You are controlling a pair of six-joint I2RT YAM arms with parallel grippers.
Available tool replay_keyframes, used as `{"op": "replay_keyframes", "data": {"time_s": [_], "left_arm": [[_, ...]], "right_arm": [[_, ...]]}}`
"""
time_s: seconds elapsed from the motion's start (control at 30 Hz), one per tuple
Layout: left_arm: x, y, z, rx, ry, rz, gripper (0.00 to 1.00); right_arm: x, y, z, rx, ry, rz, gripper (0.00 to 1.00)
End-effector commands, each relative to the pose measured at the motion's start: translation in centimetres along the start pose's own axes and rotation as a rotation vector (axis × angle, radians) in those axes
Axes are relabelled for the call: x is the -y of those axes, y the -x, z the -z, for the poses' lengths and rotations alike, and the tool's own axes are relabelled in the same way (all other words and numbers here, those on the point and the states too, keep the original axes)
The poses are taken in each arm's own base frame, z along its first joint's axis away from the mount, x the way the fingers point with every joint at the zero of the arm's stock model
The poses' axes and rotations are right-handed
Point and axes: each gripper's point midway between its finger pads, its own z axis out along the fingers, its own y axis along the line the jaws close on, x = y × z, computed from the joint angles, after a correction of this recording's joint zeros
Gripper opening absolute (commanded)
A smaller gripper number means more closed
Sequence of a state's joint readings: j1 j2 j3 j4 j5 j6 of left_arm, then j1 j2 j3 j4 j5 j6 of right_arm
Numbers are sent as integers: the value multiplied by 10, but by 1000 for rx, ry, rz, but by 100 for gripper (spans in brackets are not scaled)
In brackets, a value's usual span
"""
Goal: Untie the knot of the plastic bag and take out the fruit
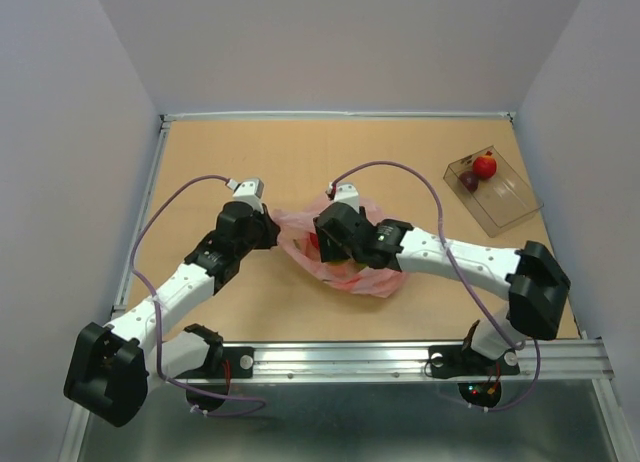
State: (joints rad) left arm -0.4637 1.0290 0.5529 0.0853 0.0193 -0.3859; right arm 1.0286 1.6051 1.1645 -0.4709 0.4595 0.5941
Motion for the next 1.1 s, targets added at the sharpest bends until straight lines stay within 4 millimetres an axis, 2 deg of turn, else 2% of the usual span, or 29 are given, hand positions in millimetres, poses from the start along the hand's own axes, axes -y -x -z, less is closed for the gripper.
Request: {"op": "replay_keyframes", "data": {"time_s": [0.0, 0.07, 0.13, 0.2, 0.23, 0.33, 0.37, 0.4, 0.47, 0.5, 0.53, 0.63, 0.67, 0.7, 0.73, 0.77, 0.8, 0.83, 0.87, 0.9, 0.97, 1.07], "left_arm": [[-6, 40, 2, 116, 61, 30, 0], [-14, 50, 2, 140, 95, 42, 0], [-19, 55, -2, 140, 115, 42, 0], [-22, 63, -5, 149, 130, 51, 0], [-24, 65, -6, 151, 137, 56, 0], [-31, 65, -6, 152, 158, 67, 0], [-35, 61, -6, 147, 169, 70, 0], [-36, 60, -6, 144, 171, 72, 0], [-36, 57, -2, 139, 163, 70, 0], [-33, 59, 1, 146, 150, 72, 0], [-30, 57, 2, 138, 130, 63, 0], [-22, 62, 10, 151, 92, 39, 0], [-22, 59, 11, 144, 85, 29, 0], [-22, 59, 14, 149, 82, 9, 0], [-23, 59, 16, 152, 85, 2, 0], [-24, 58, 17, 155, 89, -4, 0], [-25, 59, 18, 164, 92, -5, 0], [-25, 59, 18, 166, 89, -3, 0], [-22, 62, 18, 172, 80, -4, 0], [-20, 61, 17, 169, 68, 2, 0], [-16, 65, 15, 179, 51, 6, 0], [-12, 63, 11, 156, 28, 7, 0]], "right_arm": [[-16, 77, 56, 186, 125, 22, 9], [-10, 100, 69, 248, 107, 14, 9], [5, 115, 76, 287, 65, -12, 9], [40, 135, 75, 322, -16, -73, 7], [70, 147, 70, 336, -77, -122, 6], [115, 170, 73, 372, -148, -203, 3], [141, 179, 72, 383, -187, -240, 3], [154, 186, 75, 396, -214, -246, 3], [204, 196, 79, 426, -344, -298, 4], [222, 197, 78, 427, -384, -325, 4], [264, 194, 75, 418, -472, -384, 4], [324, 183, 71, 407, -596, -499, 6], [357, 176, 75, 407, -663, -552, 6], [372, 170, 65, 391, -687, -582, 7], [399, 162, 68, 386, -737, -625, 8], [410, 157, 62, 376, -753, -646, 8], [434, 147, 56, 362, -786, -683, 8], [436, 144, 46, 347, -783, -685, 9], [454, 137, 46, 341, -812, -714, 10], [463, 132, 34, 324, -821, -731, 11], [483, 123, 31, 313, -861, -764, 15], [503, 113, 15, 290, -893, -801, 22]]}}
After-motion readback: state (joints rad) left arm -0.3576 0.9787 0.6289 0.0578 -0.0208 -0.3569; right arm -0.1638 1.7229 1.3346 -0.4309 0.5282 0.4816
